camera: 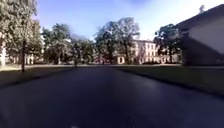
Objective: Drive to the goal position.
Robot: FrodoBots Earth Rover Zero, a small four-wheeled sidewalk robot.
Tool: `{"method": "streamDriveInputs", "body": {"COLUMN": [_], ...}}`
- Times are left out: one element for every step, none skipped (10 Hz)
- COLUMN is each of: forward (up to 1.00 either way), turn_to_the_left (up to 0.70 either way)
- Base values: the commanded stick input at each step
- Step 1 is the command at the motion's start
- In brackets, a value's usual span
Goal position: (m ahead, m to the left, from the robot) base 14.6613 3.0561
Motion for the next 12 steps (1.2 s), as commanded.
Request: {"method": "streamDriveInputs", "body": {"forward": [0.50, 0.50, 0.50, 0.50, 0.50, 0.50, 0.50, 0.50, 0.50, 0.50, 0.50, 0.50], "turn_to_the_left": [0.00, 0.00, 0.00, 0.00, 0.00, 0.00, 0.00, 0.00, 0.00, 0.00, 0.00, 0.00]}}
